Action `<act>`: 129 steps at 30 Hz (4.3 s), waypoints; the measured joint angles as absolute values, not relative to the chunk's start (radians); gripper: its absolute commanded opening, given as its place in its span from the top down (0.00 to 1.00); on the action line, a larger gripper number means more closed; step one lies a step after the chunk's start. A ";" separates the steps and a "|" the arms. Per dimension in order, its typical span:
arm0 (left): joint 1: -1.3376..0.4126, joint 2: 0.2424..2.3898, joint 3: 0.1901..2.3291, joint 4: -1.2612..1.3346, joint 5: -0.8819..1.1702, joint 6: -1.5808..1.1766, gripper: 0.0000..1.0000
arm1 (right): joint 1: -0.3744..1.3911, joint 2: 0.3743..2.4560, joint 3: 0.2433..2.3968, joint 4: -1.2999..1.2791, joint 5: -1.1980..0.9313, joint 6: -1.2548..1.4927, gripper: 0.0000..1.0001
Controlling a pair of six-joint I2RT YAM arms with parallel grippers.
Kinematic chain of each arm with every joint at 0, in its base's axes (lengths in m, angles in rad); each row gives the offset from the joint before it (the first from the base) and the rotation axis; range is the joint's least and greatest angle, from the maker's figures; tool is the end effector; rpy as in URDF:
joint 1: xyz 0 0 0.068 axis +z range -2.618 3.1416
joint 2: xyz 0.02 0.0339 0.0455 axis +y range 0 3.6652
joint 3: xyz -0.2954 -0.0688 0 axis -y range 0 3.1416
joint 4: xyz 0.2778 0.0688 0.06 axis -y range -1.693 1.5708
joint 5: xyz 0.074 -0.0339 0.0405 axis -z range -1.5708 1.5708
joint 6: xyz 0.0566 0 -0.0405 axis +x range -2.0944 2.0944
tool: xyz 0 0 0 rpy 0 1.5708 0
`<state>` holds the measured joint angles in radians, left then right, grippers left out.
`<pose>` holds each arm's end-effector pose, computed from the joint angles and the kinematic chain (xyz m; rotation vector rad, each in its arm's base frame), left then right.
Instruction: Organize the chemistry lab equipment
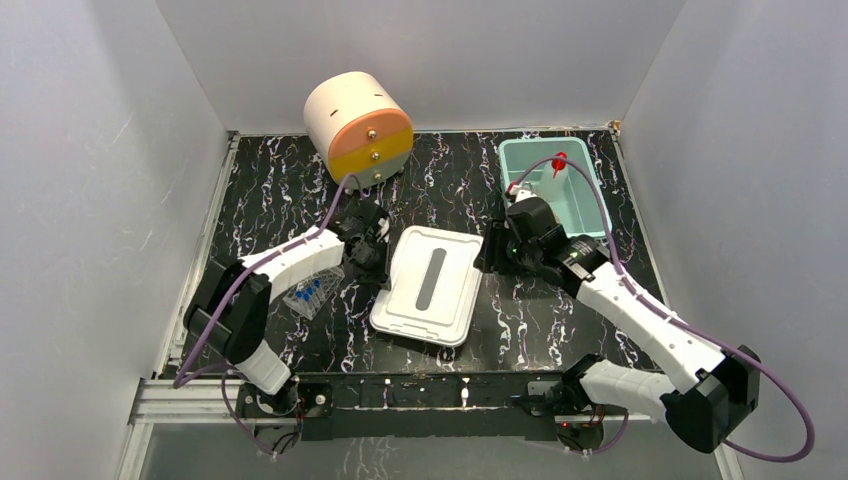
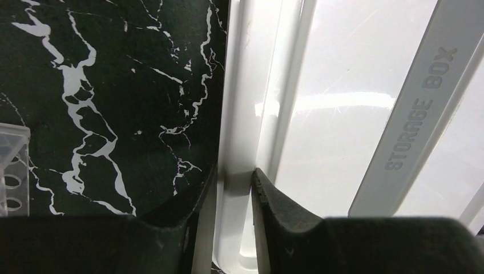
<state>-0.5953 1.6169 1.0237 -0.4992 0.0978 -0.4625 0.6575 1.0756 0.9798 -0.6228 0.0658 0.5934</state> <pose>0.2929 -0.2050 0.1873 0.2146 2.7333 -0.4532 0.2082 0.1560 0.3207 -0.0403 2.3546 0.5629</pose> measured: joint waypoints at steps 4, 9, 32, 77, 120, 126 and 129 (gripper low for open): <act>-0.546 1.579 1.023 -0.506 0.155 -0.473 1.00 | 0.723 1.124 0.966 -0.619 0.107 0.616 0.36; -0.500 1.562 1.022 -0.511 0.212 -0.476 1.00 | 0.803 1.166 0.951 -0.602 0.160 0.670 0.26; -0.414 1.562 0.971 -0.506 0.356 -0.497 1.00 | 0.840 1.095 0.686 -0.237 0.064 0.995 0.49; -0.311 1.373 1.010 -0.472 0.562 -0.569 0.25 | -0.223 1.351 1.142 -0.184 -0.876 0.652 0.89; -0.311 1.297 1.005 -0.476 0.538 -0.546 0.25 | -0.557 1.822 1.419 -0.374 -1.326 0.485 0.63; -0.311 1.297 1.005 -0.476 0.538 -0.546 0.25 | -0.557 1.833 1.464 -0.460 -1.274 0.417 0.63; -0.311 1.297 1.004 -0.476 0.538 -0.546 0.25 | -0.557 1.835 1.484 -0.507 -1.231 0.384 0.63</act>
